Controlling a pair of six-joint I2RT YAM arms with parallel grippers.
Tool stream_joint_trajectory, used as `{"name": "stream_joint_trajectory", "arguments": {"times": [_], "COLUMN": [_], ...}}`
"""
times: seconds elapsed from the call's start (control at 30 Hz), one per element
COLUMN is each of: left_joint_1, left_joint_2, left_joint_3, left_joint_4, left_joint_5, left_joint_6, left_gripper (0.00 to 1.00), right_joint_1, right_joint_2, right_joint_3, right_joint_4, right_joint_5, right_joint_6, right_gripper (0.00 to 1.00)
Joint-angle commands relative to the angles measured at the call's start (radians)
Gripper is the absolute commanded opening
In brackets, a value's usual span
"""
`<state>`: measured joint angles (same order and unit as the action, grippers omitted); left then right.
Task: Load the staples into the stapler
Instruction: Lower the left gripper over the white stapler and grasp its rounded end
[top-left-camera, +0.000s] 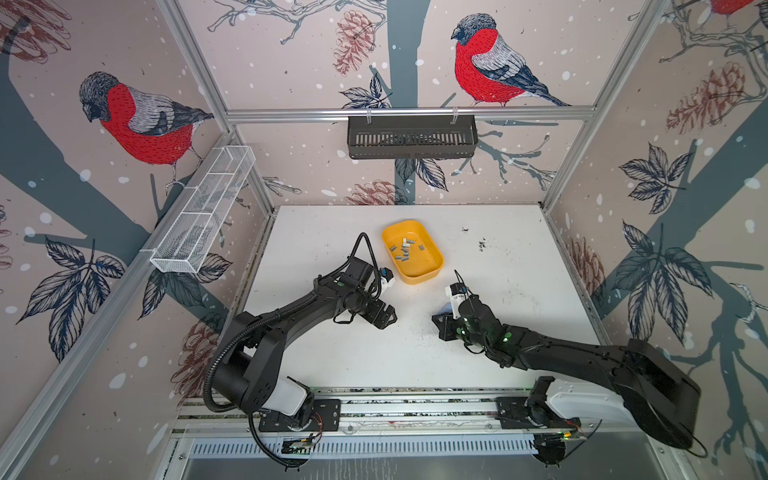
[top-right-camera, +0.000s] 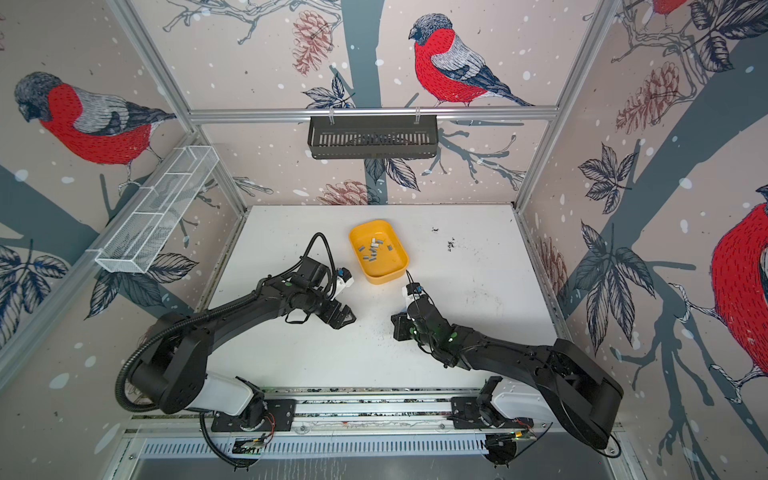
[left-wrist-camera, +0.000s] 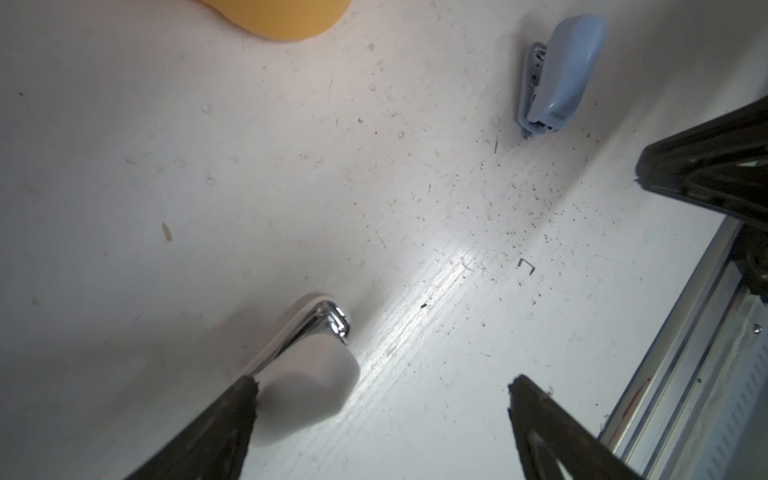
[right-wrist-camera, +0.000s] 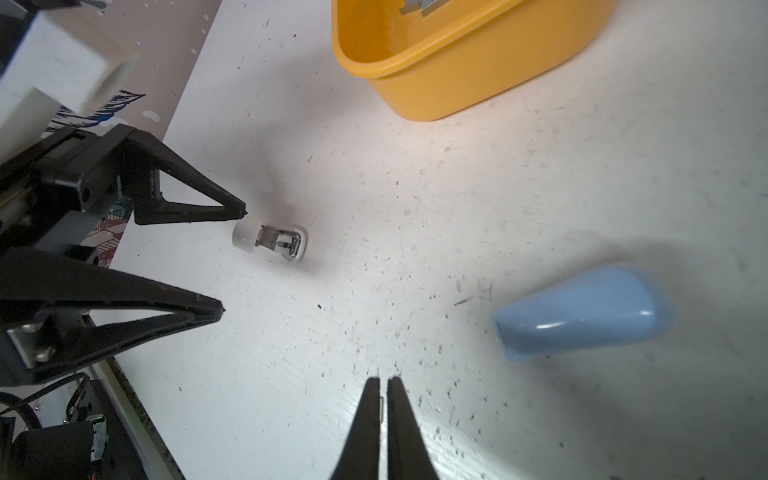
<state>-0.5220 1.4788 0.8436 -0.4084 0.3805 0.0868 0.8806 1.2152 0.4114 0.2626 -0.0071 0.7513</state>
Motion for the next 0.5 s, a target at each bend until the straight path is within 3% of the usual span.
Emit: {"name": "stream_joint_trajectory", "arguments": {"times": [0.0, 0.13, 0.27, 0.47], "left_joint_1": [-0.012, -0.012, -0.014, -0.041], "left_joint_2": [0.002, -0.019, -0.012, -0.021], "left_joint_3": [0.006, 0.008, 0.031, 0.020], "left_joint_4": [-0.020, -0.024, -0.062, -0.052], "left_joint_5": [-0.064, -0.111, -0.085, -0.064], "left_joint_6": [0.022, 0.000, -0.041, -0.062], "left_gripper": [0.93, 0.88, 0.82, 0.81], "right_joint_1": [-0.001, -0.001, -0.002, -0.002], "right_joint_2": [-0.003, -0.015, -0.018, -0.012], "right_joint_3": [-0.002, -0.016, -0.026, -0.033], "right_joint_4": [0.009, 0.012, 0.019, 0.031], "right_joint_5": [0.011, 0.017, 0.017, 0.012], "right_joint_6": [-0.017, -0.012, -0.009, -0.004], "right_gripper": [0.09, 0.09, 0.09, 0.09]}}
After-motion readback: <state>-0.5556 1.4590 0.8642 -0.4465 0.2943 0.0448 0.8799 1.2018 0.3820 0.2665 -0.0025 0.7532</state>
